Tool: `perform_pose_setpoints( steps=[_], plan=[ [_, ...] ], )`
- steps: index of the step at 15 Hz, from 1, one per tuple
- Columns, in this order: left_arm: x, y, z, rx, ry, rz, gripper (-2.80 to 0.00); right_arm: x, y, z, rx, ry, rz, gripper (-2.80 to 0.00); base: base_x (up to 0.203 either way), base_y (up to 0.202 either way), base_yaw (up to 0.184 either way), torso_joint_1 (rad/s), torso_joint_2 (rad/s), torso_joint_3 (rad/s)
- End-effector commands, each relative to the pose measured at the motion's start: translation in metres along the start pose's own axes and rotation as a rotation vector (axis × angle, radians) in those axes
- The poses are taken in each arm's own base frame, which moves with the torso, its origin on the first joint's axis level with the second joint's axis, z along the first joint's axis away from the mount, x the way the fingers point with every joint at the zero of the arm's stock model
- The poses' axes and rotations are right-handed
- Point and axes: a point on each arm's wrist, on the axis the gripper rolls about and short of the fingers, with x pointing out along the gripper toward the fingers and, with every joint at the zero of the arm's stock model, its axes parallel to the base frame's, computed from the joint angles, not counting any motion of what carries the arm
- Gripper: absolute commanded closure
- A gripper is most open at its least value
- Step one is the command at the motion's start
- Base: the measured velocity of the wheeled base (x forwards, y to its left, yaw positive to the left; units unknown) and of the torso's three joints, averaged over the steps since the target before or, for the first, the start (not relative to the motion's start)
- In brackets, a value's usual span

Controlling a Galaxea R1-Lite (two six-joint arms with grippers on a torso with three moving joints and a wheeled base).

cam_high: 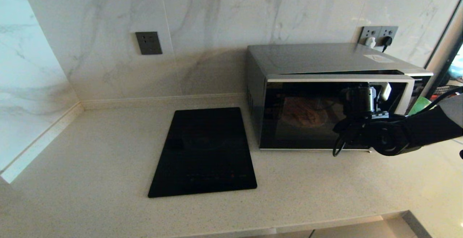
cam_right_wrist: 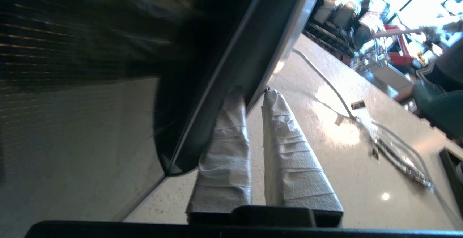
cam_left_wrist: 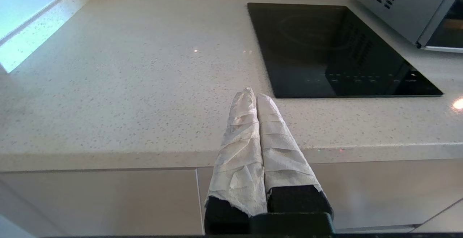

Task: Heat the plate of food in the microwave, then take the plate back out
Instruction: Open the microwave oven

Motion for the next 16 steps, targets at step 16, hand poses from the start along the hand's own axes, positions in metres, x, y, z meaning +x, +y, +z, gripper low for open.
perform_pose_setpoints(
  steps=[16],
  plan=[
    [0.0, 0.0, 0.0, -0.001, 0.001, 0.001, 0.0, -0.071, -0.212, 0.171, 0.024, -0.125, 0.422, 0.0, 0.0, 0.0, 0.0, 0.0, 0.0, 0.0]
  ],
)
